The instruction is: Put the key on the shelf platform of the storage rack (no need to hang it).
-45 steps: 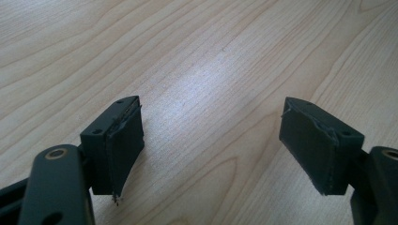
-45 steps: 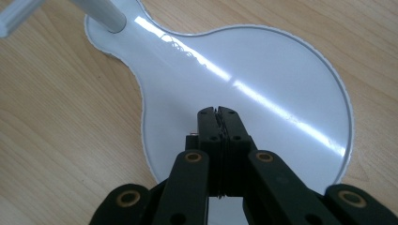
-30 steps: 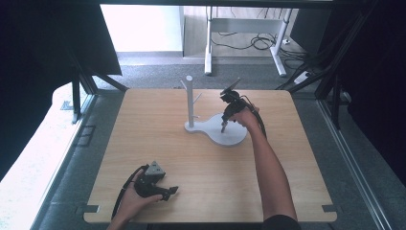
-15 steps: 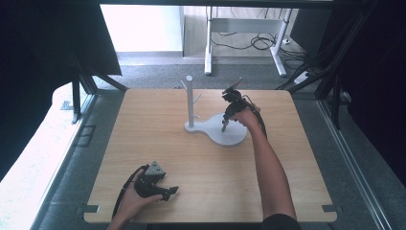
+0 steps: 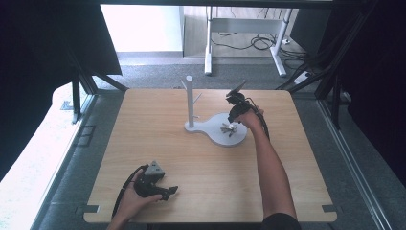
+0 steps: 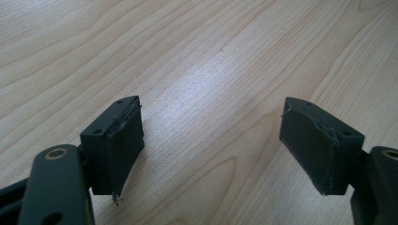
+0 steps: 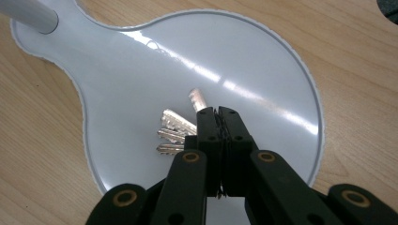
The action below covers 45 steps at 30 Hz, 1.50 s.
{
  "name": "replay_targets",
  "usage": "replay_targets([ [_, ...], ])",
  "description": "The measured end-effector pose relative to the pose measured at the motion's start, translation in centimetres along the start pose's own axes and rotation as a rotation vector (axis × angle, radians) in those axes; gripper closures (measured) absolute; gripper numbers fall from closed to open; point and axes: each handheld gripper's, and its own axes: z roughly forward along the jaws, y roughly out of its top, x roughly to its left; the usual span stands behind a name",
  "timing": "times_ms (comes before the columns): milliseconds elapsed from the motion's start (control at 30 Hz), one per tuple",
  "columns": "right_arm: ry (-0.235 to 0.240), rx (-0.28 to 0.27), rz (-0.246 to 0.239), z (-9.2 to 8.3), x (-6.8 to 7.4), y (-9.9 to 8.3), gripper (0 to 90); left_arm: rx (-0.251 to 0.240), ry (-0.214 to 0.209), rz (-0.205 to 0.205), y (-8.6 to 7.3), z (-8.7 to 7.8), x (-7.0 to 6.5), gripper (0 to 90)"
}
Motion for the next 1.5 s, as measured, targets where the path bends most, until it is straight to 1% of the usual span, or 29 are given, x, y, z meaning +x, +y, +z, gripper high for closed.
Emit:
replay_targets([
  [200, 0.006, 0.003, -0.012, 0.0, 0.3, 0.0, 88.2, 0.004, 0.000, 0.002, 0.0, 0.0, 0.0, 22.3],
  [300, 0.009, -0.002, -0.020, -0.3, 0.5, -0.1, 84.5, 0.005, -0.001, 0.007, 0.0, 0.0, 0.0, 22.2],
  [433, 0.028, -0.012, -0.041, -1.0, 0.6, -0.5, 77.6, 0.006, -0.001, 0.008, 0.0, 0.1, -0.1, 22.3],
  [467, 0.035, -0.009, -0.056, -1.3, 0.5, -0.8, 72.1, 0.006, -0.001, 0.007, 0.0, 0.1, -0.1, 22.3],
  [500, 0.035, -0.009, -0.056, -1.3, 0.5, -0.8, 72.1, 0.007, -0.001, 0.008, 0.0, 0.1, -0.1, 22.3],
  [567, 0.039, -0.014, -0.074, -1.7, 0.6, -1.2, 64.8, 0.013, 0.000, 0.012, 0.0, 0.2, -0.1, 22.2],
  [633, 0.052, -0.017, -0.074, -1.9, 0.6, -1.7, 58.9, 0.016, 0.001, 0.011, 0.0, 0.3, -0.1, 22.2],
  [767, 0.083, -0.043, -0.084, -2.6, 0.7, -3.0, 54.2, 0.016, -0.004, 0.017, 0.1, 0.3, -0.3, 22.2],
  [800, 0.082, -0.046, -0.088, -2.8, 0.7, -3.2, 53.6, 0.013, -0.003, 0.017, 0.1, 0.2, -0.4, 22.2],
  [900, 0.082, -0.059, -0.101, -3.3, 0.9, -4.2, 51.3, 0.012, -0.001, 0.020, 0.2, 0.2, -0.4, 22.3],
  [1000, 0.095, -0.070, -0.122, -3.7, 1.0, -5.6, 49.7, 0.017, 0.005, 0.024, 0.1, 0.2, -0.4, 22.2],
  [1100, 0.097, -0.084, -0.137, -3.9, 1.0, -6.9, 49.2, 0.009, 0.010, 0.015, 0.1, 0.0, -0.4, 22.2],
  [1200, 0.103, -0.115, -0.133, -4.1, 0.8, -8.6, 49.2, 0.007, 0.018, 0.018, 0.2, -0.2, -0.4, 22.2],
  [1367, 0.110, -0.154, -0.131, -4.5, 0.6, -11.5, 48.8, 0.020, 0.022, 0.028, 0.2, 0.0, -0.5, 22.1],
  [1433, 0.118, -0.170, -0.124, -4.4, 0.4, -12.8, 48.8, 0.021, 0.024, 0.028, 0.2, 0.0, -0.5, 22.1],
  [1467, 0.113, -0.176, -0.127, -4.4, 0.3, -13.4, 48.8, 0.022, 0.025, 0.027, 0.2, 0.0, -0.5, 22.1],
  [1500, 0.114, -0.186, -0.118, -4.4, 0.3, -14.1, 48.8, 0.021, 0.028, 0.026, 0.2, 0.0, -0.5, 22.1],
])
